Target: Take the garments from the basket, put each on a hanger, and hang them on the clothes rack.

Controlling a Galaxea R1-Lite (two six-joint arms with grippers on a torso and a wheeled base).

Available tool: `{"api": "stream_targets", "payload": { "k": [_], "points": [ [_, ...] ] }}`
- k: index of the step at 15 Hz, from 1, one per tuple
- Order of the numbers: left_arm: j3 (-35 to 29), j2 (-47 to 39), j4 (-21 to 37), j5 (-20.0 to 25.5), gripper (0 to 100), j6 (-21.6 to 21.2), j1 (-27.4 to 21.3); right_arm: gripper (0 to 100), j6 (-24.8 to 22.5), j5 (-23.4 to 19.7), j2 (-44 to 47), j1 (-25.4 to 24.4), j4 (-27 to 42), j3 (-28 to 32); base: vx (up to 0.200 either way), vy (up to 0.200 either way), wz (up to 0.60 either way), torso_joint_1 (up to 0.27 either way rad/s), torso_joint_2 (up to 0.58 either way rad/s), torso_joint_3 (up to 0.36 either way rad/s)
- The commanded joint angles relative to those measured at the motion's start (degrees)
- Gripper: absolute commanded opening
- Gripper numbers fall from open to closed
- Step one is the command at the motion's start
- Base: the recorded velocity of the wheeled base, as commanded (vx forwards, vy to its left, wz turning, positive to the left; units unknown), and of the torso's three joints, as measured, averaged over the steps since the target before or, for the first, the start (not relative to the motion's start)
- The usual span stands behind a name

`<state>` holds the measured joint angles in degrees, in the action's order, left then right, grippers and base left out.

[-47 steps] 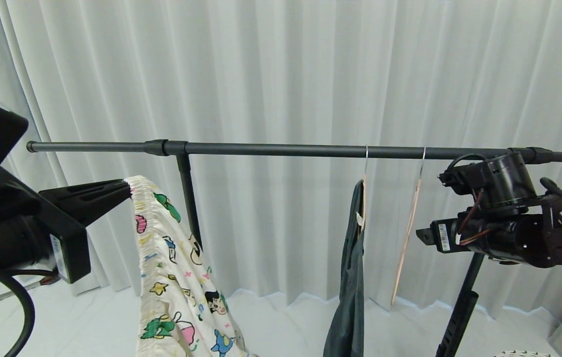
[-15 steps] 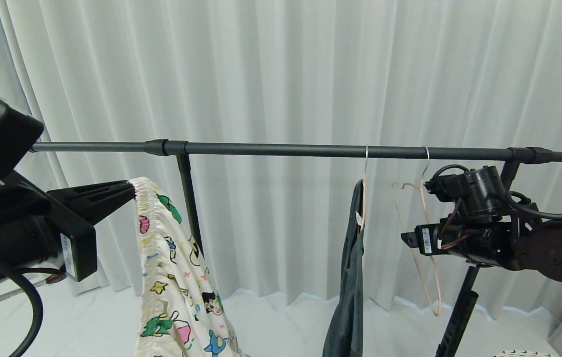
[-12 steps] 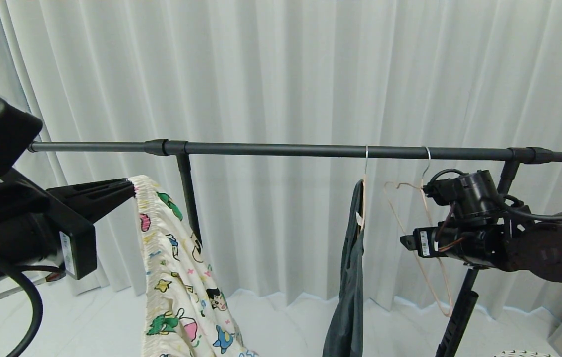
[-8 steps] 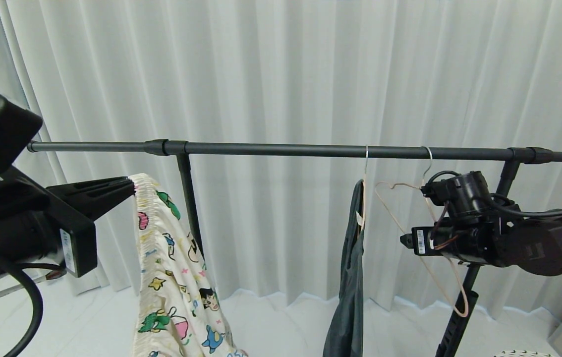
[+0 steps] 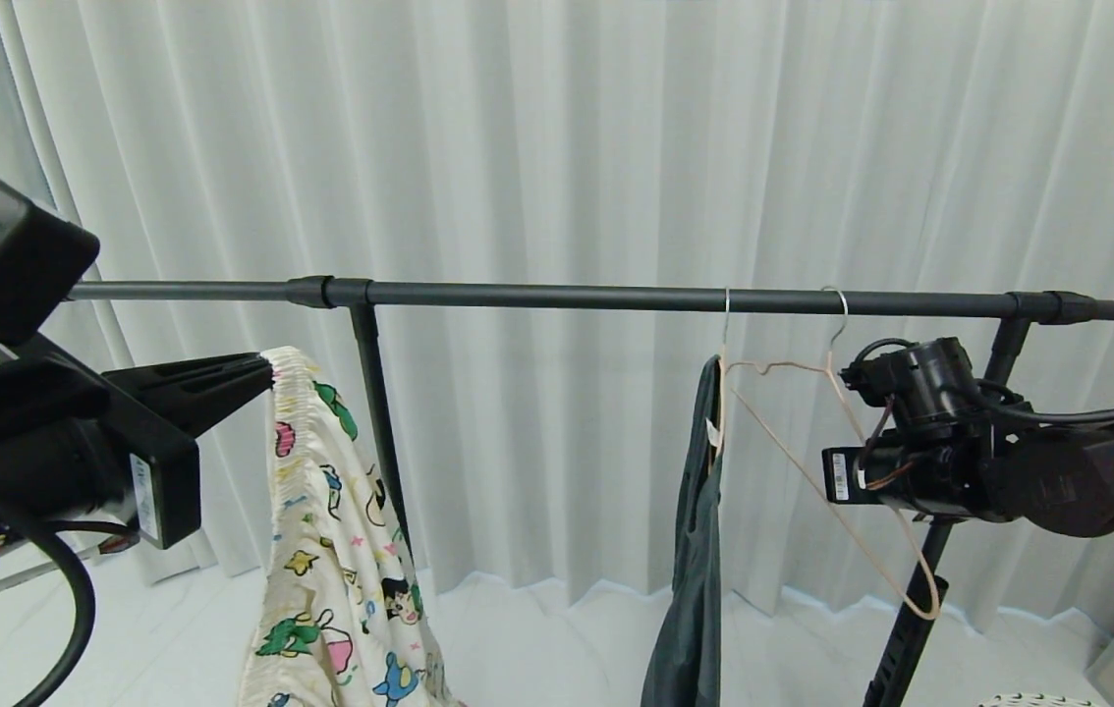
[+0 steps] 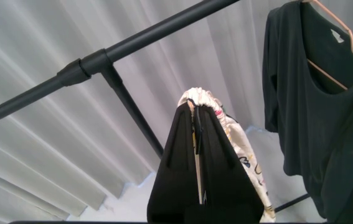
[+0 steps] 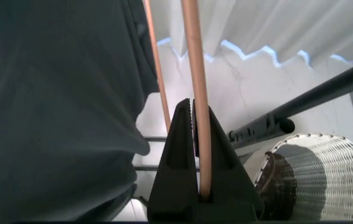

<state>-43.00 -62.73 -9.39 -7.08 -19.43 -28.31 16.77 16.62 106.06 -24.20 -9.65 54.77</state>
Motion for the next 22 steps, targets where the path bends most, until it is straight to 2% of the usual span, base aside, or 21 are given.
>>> {"api": "stream_targets", "payload": {
  "k": [1, 7, 9, 12, 16, 19, 22],
  "points": [
    [0.0, -0.3, 0.0, 0.0, 0, 0.0, 0.0, 0, -0.1, 0.0, -1.8, -0.1, -0.1, 0.1, 0.000, 0.000, 0.00, 0.000, 0.00, 0.000],
    [0.0, -0.5, -0.1, 0.0, 0, 0.0, 0.0, 0, -1.3, 0.3, -10.7, -0.3, 0.2, -1.2, 0.000, 0.000, 0.00, 0.000, 0.00, 0.000],
    [0.0, -0.3, 0.0, 0.0, 0, 0.0, 0.0, 0, -4.4, 0.3, -14.6, -0.3, 0.1, -4.8, 0.000, 0.000, 0.00, 0.000, 0.00, 0.000],
    [0.0, -0.2, -0.6, -0.1, 0, -0.1, 0.0, 0, -6.5, 0.3, -21.9, -0.6, 0.2, -10.8, 0.000, 0.000, 0.00, 0.000, 0.00, 0.000],
    [0.1, -0.5, -1.3, -0.1, 0, -0.1, 0.0, 0, -9.3, 0.3, -30.6, -0.9, 0.4, -17.9, -0.200, 0.000, 0.00, 0.006, 0.01, 0.001],
    [0.3, -0.6, -1.4, 0.0, 0, -0.1, 0.0, 0, -9.7, 0.3, -33.9, -2.3, 3.0, -20.1, -0.200, 0.000, 0.00, -0.007, 0.00, 0.006],
    [0.5, -1.6, -1.3, 0.0, 0, 0.0, -0.1, 0, -9.7, 0.2, -36.4, -8.6, 3.9, -20.9, -0.200, 0.000, 0.00, -0.002, 0.00, 0.005]
  ]
}}
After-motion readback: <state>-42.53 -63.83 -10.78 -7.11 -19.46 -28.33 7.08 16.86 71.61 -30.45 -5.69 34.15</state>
